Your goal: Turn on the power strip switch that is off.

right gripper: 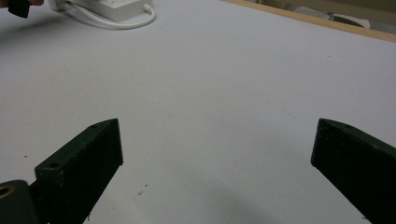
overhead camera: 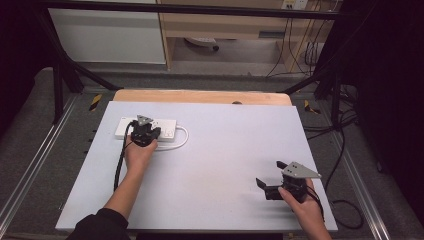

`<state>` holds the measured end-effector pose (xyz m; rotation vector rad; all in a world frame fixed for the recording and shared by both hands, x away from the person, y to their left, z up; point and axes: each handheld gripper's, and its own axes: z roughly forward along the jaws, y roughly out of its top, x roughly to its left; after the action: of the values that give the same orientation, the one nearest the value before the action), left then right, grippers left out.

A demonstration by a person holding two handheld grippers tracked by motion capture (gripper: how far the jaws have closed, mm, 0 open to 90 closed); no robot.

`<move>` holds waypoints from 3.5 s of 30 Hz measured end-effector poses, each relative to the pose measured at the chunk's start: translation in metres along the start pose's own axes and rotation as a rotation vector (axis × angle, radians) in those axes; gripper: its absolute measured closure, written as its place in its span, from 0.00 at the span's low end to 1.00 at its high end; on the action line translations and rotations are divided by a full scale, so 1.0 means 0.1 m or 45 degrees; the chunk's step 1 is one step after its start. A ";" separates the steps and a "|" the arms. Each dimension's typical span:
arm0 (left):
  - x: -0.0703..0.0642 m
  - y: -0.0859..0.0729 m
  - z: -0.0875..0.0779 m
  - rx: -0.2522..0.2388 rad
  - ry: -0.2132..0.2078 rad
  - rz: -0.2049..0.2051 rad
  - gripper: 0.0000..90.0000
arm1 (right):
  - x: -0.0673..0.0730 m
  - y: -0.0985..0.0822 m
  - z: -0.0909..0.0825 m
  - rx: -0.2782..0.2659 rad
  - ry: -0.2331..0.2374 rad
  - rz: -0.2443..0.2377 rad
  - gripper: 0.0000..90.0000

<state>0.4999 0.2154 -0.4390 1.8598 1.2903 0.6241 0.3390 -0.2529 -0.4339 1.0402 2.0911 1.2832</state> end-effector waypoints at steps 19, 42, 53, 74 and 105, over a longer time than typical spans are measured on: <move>0.06 0.08 -0.18 -0.094 0.007 -0.050 1.00 | 0.00 0.00 0.00 0.002 0.002 0.001 0.03; -0.03 0.14 -0.29 -0.130 0.008 -0.097 0.32 | 0.00 0.00 0.01 0.002 0.000 -0.001 0.03; 0.01 0.16 -0.44 -0.134 -0.055 -0.106 0.13 | 0.00 0.00 0.01 0.002 -0.001 0.002 0.03; -0.06 0.06 -1.00 -0.192 -0.163 -0.010 0.11 | 0.00 0.01 0.01 -0.001 0.009 0.003 0.02; -0.40 -0.94 -1.53 -0.137 -0.326 0.076 0.11 | -0.03 -0.01 0.01 0.003 -0.017 0.016 0.02</move>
<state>0.3191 0.2441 -0.4251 1.8270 1.0191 0.4589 0.3410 -0.2547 -0.4348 1.0616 2.0795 1.2770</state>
